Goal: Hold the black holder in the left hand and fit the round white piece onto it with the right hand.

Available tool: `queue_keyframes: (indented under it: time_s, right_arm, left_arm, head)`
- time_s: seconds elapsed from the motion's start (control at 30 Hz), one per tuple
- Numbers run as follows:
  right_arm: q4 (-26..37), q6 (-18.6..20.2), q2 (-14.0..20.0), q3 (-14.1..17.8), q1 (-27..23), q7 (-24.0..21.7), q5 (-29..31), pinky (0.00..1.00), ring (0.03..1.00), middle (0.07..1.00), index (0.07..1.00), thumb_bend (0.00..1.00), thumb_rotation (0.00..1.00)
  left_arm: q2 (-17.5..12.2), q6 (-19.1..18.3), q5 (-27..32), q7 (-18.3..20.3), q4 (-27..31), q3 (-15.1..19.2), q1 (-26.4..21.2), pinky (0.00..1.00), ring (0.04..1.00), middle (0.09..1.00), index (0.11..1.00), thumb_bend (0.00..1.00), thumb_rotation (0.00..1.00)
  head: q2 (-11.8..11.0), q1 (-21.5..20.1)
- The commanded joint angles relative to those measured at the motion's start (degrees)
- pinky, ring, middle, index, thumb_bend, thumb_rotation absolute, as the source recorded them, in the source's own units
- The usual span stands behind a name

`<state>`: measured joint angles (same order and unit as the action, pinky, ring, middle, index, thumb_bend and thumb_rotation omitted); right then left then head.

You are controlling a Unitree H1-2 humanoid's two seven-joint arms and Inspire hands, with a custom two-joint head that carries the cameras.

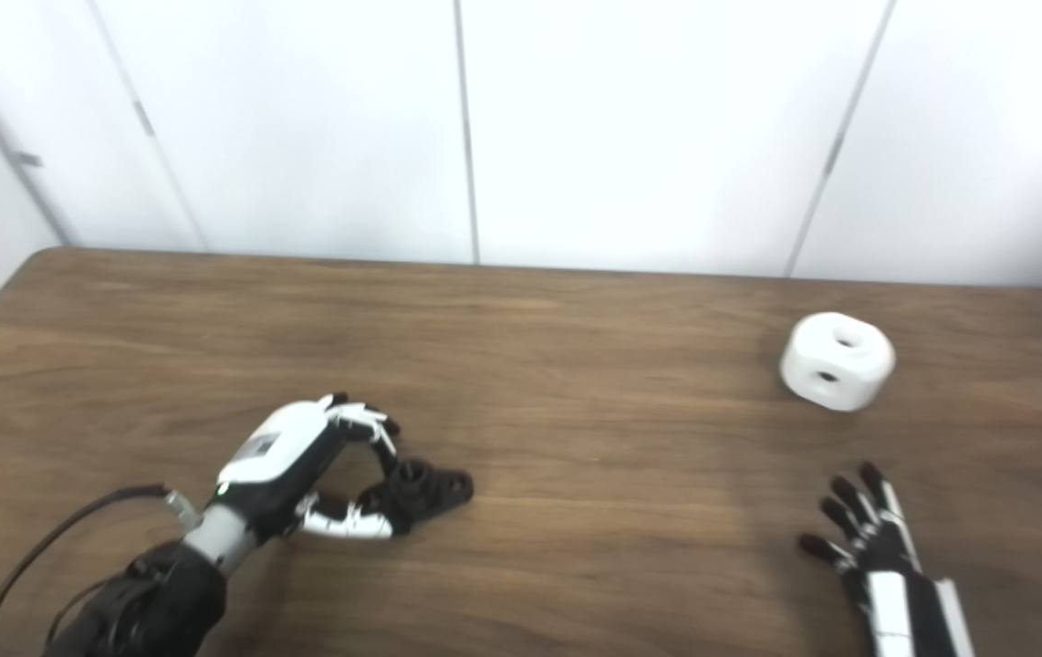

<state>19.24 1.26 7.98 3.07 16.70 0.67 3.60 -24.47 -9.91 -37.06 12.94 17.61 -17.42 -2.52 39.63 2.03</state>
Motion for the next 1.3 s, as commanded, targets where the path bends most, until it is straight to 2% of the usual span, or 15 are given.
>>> queue_keyframes:
  time_s: [0.0, 0.13, 0.33, 0.6, 0.73, 0.93, 1.23, 1.27]
  right_arm:
    - [1.2, 1.6, -1.9, -1.3, -1.5, -0.5, -0.7, 0.75, 0.909, 0.929, 0.965, 0.69, 1.0]
    - [3.1, 3.7, -2.1, -2.1, -1.9, 0.3, -1.4, 0.76, 0.914, 0.937, 0.973, 0.67, 1.0]
    - [5.7, 6.6, -2.3, -2.8, -2.4, 1.4, -1.3, 0.76, 0.905, 0.93, 0.974, 0.65, 1.0]
    - [10.2, 10.4, -1.5, -3.0, -2.2, 1.8, -1.9, 0.77, 0.906, 0.937, 0.982, 0.64, 1.0]
    - [12.1, 11.7, -0.5, -2.5, -2.2, 1.7, -3.0, 0.77, 0.907, 0.936, 0.981, 0.62, 1.0]
    - [12.7, 12.3, 1.1, -0.6, -4.1, 0.8, -2.6, 0.86, 0.96, 0.957, 0.988, 0.58, 1.0]
    - [14.1, 17.0, 4.3, 2.6, -10.3, -0.3, -4.1, 0.87, 0.964, 0.964, 0.978, 0.69, 1.0]
    - [14.0, 17.2, 4.8, 2.9, -11.2, -0.3, -4.5, 0.87, 0.962, 0.964, 0.978, 0.69, 1.0]
  left_arm:
    - [0.5, 1.8, -2.2, 1.2, 3.1, -1.5, -0.4, 0.98, 0.867, 0.784, 0.488, 0.51, 0.05]
    - [2.3, 3.2, -5.0, 2.2, 4.9, -4.6, 1.4, 0.96, 0.851, 0.773, 0.487, 0.52, 0.05]
    - [4.4, 4.9, -8.3, 2.5, 5.3, -7.0, 3.5, 0.96, 0.852, 0.777, 0.488, 0.51, 0.05]
    - [6.9, 8.1, -11.5, -0.7, 3.3, -7.8, 6.3, 0.94, 0.85, 0.776, 0.489, 0.51, 0.05]
    - [7.6, 8.5, -12.6, -1.6, 2.5, -7.8, 7.8, 0.95, 0.86, 0.781, 0.489, 0.51, 0.05]
    - [8.0, 9.4, -13.1, -2.4, 1.2, -7.8, 9.1, 0.94, 0.862, 0.781, 0.488, 0.51, 0.05]
    - [7.9, 9.0, -13.8, -1.9, 0.5, -7.7, 9.7, 0.96, 0.878, 0.791, 0.488, 0.51, 0.05]
    - [7.8, 9.0, -13.7, -1.9, 0.5, -7.6, 9.8, 0.96, 0.878, 0.792, 0.488, 0.51, 0.05]
  head:
    - [0.5, -0.4]
    - [1.7, -1.8]
    - [3.6, -3.5]
    - [6.1, -6.2]
    - [6.3, -7.0]
    - [6.0, -8.6]
    - [4.8, -12.9]
    - [4.1, -14.8]
